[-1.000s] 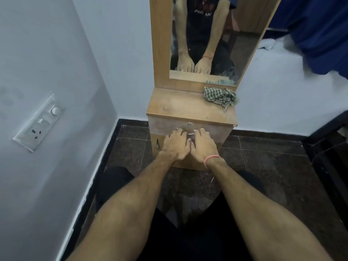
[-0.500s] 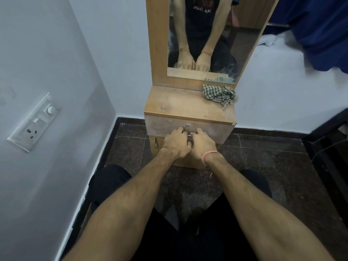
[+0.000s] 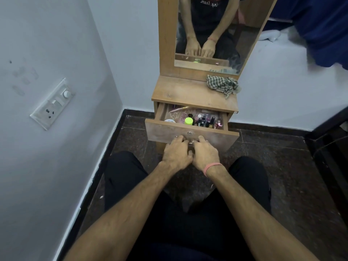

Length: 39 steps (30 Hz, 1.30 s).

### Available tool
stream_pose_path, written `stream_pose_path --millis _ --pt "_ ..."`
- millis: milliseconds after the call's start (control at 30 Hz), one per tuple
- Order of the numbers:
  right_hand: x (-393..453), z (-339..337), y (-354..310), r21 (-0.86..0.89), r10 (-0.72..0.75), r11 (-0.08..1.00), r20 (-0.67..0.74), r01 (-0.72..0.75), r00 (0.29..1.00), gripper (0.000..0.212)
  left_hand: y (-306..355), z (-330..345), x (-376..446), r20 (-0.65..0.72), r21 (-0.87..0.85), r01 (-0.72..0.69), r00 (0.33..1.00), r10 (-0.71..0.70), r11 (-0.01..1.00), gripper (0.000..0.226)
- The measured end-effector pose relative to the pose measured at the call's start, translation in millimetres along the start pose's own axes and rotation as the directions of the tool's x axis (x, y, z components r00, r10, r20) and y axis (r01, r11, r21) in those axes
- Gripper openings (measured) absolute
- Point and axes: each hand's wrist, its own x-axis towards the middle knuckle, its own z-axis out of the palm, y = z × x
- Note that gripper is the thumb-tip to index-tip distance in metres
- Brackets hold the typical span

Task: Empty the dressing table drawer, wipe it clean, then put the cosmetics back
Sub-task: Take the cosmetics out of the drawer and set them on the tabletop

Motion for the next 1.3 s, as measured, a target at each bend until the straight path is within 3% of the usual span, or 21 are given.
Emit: stream_pose_path --millis 567,900,1100,1200,1300 --pt "-67 -9 -16 -0.051 -0.009 0.999 0.117 0.015 0.993 0.021 19 -9 -74 0.124 0.081 0.07 0.989 -0.079 0.994 0.047" --pt "-84 -16 -19 -0.093 -0.009 0.995 0.203 0.028 0.979 0.034 34 -23 -80 0.254 0.185 0.037 0.963 -0.084 0.982 0.041" --pt "-91 -19 -22 -0.029 -0.024 0.999 0.235 0.032 0.972 0.039 36 -33 -83 0.336 0.186 0.011 0.939 -0.074 0.982 0.043" --pt "-109 -22 -18 0.156 -0.074 0.987 0.169 0.047 0.983 0.044 43 -43 -100 0.324 0.101 -0.027 0.946 -0.007 0.994 0.027" --pt "-102 -49 -14 0.317 -0.127 0.939 -0.043 0.134 0.991 0.031 51 -69 -98 0.173 0.016 -0.039 0.984 0.036 0.999 0.023"
